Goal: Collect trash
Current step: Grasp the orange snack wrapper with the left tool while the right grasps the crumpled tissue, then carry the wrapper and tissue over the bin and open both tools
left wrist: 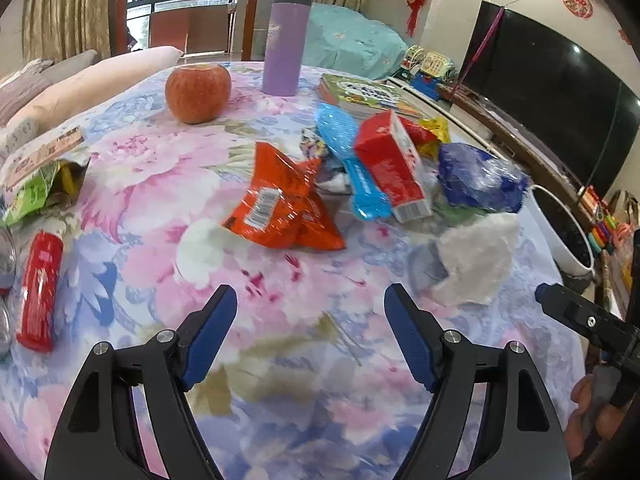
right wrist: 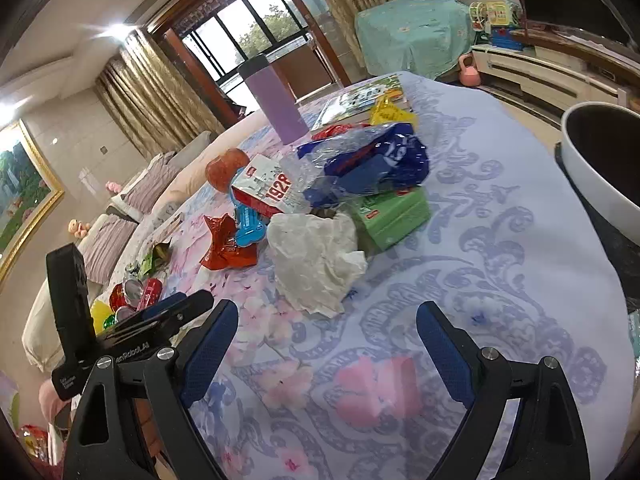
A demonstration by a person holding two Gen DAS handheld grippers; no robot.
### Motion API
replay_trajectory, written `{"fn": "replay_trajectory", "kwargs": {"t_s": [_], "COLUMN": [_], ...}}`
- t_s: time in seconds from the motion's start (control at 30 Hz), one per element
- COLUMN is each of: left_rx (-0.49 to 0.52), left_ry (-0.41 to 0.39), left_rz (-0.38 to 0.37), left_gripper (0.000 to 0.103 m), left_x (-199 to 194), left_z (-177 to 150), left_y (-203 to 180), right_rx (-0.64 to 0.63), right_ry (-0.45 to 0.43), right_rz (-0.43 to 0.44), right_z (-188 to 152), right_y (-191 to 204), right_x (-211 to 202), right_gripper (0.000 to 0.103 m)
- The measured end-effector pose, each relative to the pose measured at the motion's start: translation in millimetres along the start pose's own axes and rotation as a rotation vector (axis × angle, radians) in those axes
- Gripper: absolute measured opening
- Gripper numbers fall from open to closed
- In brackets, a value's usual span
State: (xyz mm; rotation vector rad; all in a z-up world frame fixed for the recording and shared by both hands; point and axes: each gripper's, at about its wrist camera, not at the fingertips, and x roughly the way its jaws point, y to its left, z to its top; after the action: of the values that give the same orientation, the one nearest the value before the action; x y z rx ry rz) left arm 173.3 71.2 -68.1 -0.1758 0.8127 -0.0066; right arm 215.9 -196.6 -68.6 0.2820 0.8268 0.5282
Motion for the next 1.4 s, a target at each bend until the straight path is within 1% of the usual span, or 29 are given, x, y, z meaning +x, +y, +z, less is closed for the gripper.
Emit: {"fn": "replay_trajectory", "kwargs": {"t_s": [0.13,0.27,0.33,0.47,0.5,0.53,0.57,0.6,0.63,0.67,0.7,0.77,0.97,1.07,1.17,1.37,1.4], "left_rx": [-0.011,-0.017,-0.025,-0.027,-0.023,-0.02,-0.015,-0.007,-0.002,0.002,0.007,0.012,-0.015,-0.011,0.01,0.072,0.084], "left_ry": [-0.001,-0.002,0.005,-0.008,-0.01,-0.011,-0.003,0.017,0.024,0.019,0.018,0.015,0.016,0.018,0.015,0.004,0.002], "left_rz": [0.01,0.026,0.018,0.018,0.014,0.011,0.004,-0.001,-0.002,-0.005,-0.012,-0.016,-0.05,-0.074,-0.104,-0.176,-0.187], "left_gripper": [0.082,0.083,0.083,0.083,0.082,0.071,0.062,0.05,0.047,0.045,0.041,0.039,0.036,0.036,0.035,0.033,0.024], "left_x": [10,22,29,39,42,44,47,50,51,50,47,41,17,7,-2,-12,-13], "left_z": [14,29,35,41,42,42,41,40,39,37,35,30,8,-1,-6,-4,-5], "left_y": [10,17,20,21,21,21,20,19,18,18,16,14,11,3,-12,-51,-58], "right_rx": [-0.017,-0.029,-0.034,-0.034,-0.037,-0.046,-0.052,-0.057,-0.061,-0.063,-0.065,-0.072,-0.068,-0.06,-0.044,-0.011,0.0], "right_ry": [0.014,0.026,0.031,0.049,0.049,0.046,0.045,0.048,0.057,0.061,0.059,0.04,0.031,0.019,0.004,-0.028,-0.035], "right_rz": [-0.004,-0.012,-0.021,-0.043,-0.05,-0.061,-0.065,-0.067,-0.065,-0.06,-0.056,-0.042,-0.019,-0.017,-0.022,-0.057,-0.064], "right_z": [3,8,10,11,11,11,11,11,10,9,8,6,-3,-6,-8,-12,-13], "right_y": [6,8,8,7,7,8,9,9,9,8,8,8,6,3,-4,-23,-28], "right_x": [12,24,30,43,44,45,45,46,46,46,44,37,18,8,-3,-26,-31], "right_gripper": [0.092,0.092,0.092,0.091,0.09,0.088,0.077,0.062,0.054,0.043,0.041,0.036,0.035,0.035,0.035,0.035,0.035]}}
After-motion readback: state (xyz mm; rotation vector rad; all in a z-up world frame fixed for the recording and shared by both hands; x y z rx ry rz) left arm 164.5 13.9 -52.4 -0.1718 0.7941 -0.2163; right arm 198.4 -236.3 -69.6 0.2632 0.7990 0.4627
